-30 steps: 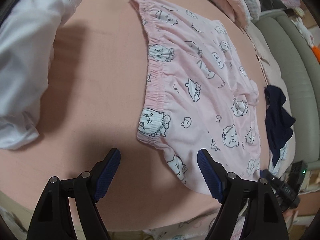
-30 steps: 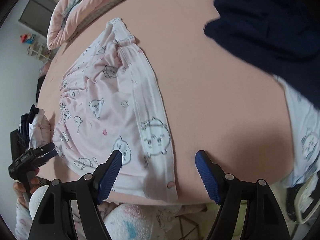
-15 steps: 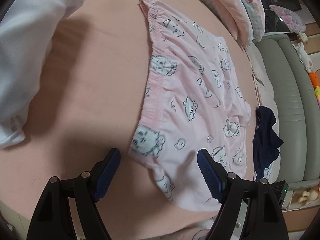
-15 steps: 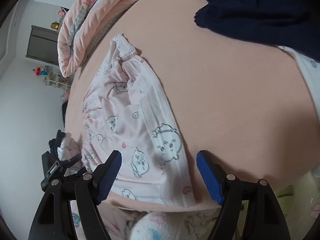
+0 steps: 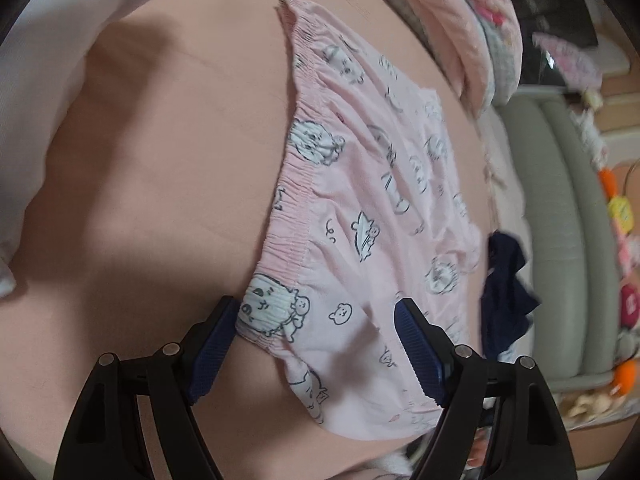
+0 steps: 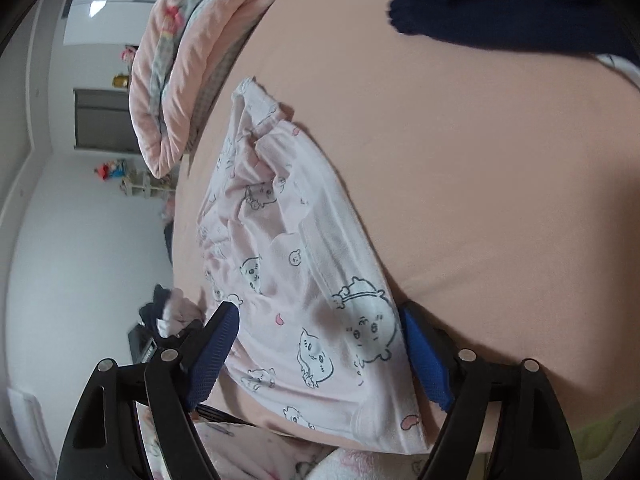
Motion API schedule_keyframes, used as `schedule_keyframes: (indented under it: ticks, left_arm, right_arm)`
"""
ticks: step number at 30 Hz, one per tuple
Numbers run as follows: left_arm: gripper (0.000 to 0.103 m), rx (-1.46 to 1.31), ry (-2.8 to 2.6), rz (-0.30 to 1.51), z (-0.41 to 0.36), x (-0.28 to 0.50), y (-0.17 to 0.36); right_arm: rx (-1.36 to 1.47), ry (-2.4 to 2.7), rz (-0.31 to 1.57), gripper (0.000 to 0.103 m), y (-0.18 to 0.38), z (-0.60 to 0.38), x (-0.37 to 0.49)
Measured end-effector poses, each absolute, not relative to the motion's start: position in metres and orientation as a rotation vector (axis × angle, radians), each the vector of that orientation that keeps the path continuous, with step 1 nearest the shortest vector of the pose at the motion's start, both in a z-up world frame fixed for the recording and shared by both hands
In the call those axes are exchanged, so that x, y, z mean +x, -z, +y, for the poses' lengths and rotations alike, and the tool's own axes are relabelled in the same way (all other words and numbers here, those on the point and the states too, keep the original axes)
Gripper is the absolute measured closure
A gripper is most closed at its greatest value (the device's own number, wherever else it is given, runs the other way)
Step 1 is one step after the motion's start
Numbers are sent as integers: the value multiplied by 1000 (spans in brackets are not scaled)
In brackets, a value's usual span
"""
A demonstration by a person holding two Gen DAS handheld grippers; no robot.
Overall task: Fold clothes
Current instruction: 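Grasp the waistband corner with the left gripper while the right gripper grasps the hem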
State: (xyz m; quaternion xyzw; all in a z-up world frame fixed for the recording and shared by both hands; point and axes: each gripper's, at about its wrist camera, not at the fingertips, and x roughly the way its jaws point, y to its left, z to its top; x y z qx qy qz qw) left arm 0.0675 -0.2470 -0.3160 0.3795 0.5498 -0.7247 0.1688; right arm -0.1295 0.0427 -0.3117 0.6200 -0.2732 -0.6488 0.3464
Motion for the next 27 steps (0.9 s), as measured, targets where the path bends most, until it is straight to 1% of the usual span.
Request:
schedule_keyframes:
  ticks: [1,2,3,4,5,6,8,9,10,11,12,13,14,16,19,20,21,22,23,24,25,26,27]
  left_arm:
    - [25,1047,2051,1610,-249,73,318]
    - [27,1019,2032,1653,-252,77,320]
    - [34,990,2011,1695,-255,81,323]
    - [38,994,1994,1698,-255,83,324]
    - [47,1018,1991,1667,-254,82,322]
    - [52,1042,1988,1635,-253,81,321]
    - [57,1099,2019,1536,-248,76,317]
    - [58,1107,2025,1510,-246,74,316]
    - [59,1115,2031,1484,-245,73,315]
    - [62,1116,2023,1471,-244,73,315]
    - [69,1117,2016,1457,-243,73,315]
    - [74,1123,2000,1437,-243,74,316]
    - [78,1129,1983,1414,-243,74,315]
    - [79,1131,1995,1381,-242,75,315]
    - [81,1175,2012,1261,-235,67,310]
    - [81,1200,2019,1206,-231,63,309]
    - [81,1224,2026,1151,-227,58,307]
    - [81,1248,2032,1094,-224,54,306]
    - [81,1276,2037,1017,-219,49,305]
    - [81,1287,2037,980,-217,48,304]
    - [81,1296,2038,944,-215,47,304]
    - [81,1294,2033,925,-214,46,304]
    - [81,1288,2032,929,-214,47,304]
  right_arm:
    - [1610,1692,-690,30,311,42,-129]
    - [1611,1704,-670,34,311,41,-127]
    - [1616,1715,-651,37,310,40,-127]
    - [1624,1727,-633,43,310,41,-127]
    - [1632,1738,-614,49,310,41,-127]
    - [1640,1748,-610,52,311,42,-127]
    - [1655,1764,-620,67,313,46,-127]
    - [1662,1772,-627,71,314,48,-127]
    - [1668,1780,-628,82,316,50,-127]
    - [1673,1793,-614,93,317,51,-127]
    - [1678,1806,-595,97,319,52,-127]
    - [1674,1809,-589,99,320,53,-127]
    - [1671,1805,-599,99,321,54,-127]
    - [1676,1805,-621,99,322,55,-127]
    - [1674,1824,-627,98,319,53,-126]
    - [1673,1829,-628,94,318,52,-126]
    - [1672,1835,-626,93,317,51,-125]
    - [1671,1839,-620,90,315,50,-125]
    - [1662,1837,-617,82,313,48,-125]
    - [1649,1830,-618,76,311,46,-124]
    - [1638,1825,-613,65,308,44,-123]
    - [1627,1826,-585,56,305,39,-122]
    - [1622,1850,-518,55,301,31,-120]
